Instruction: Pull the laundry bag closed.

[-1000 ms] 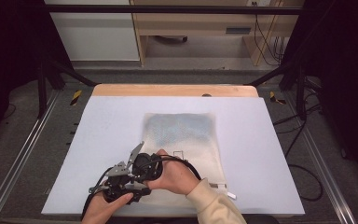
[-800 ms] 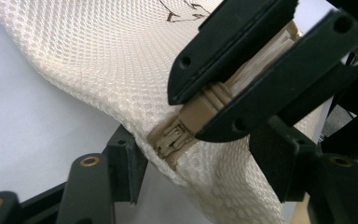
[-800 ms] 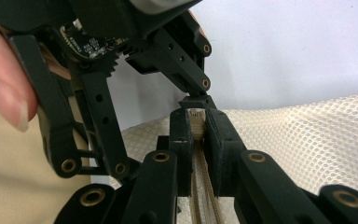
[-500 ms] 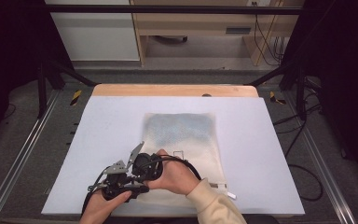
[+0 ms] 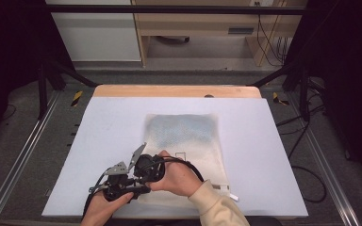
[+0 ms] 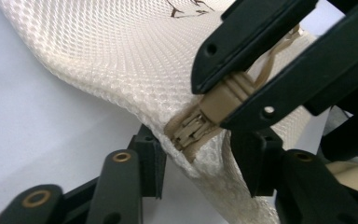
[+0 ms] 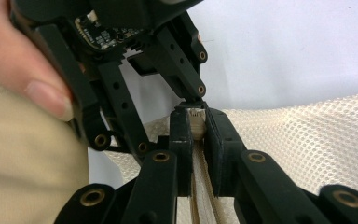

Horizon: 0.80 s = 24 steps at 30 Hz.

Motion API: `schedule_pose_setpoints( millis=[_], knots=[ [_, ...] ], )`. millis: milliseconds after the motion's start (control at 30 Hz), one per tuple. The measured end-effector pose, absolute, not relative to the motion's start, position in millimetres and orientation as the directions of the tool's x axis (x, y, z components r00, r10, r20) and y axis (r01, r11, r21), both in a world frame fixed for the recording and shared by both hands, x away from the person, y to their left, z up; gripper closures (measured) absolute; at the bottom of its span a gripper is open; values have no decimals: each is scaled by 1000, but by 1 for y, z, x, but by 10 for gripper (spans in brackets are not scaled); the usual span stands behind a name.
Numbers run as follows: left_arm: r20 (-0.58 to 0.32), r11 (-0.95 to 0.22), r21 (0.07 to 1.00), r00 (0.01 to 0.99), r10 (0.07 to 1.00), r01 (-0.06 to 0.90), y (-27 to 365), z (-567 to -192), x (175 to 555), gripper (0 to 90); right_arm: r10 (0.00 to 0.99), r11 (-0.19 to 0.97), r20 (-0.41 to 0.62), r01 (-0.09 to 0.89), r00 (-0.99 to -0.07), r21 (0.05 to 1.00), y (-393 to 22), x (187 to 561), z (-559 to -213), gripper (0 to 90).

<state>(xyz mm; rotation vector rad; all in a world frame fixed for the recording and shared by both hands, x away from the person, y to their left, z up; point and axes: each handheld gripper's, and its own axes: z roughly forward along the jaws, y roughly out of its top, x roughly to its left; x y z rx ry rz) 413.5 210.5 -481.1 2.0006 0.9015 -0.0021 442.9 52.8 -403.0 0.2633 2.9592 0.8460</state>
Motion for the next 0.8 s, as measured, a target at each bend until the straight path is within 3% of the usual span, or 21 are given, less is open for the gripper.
schedule_pose_setpoints(
  millis=[433,800],
  knots=[
    [-356,-315,731,732,581,605,210,-485,418,659,175,838,-10,143,-985,527,52,443,-403,819],
    [-362,-312,732,733,576,606,212,-483,418,657,174,841,-9,144,-985,521,50,444,-404,819]
  ],
)
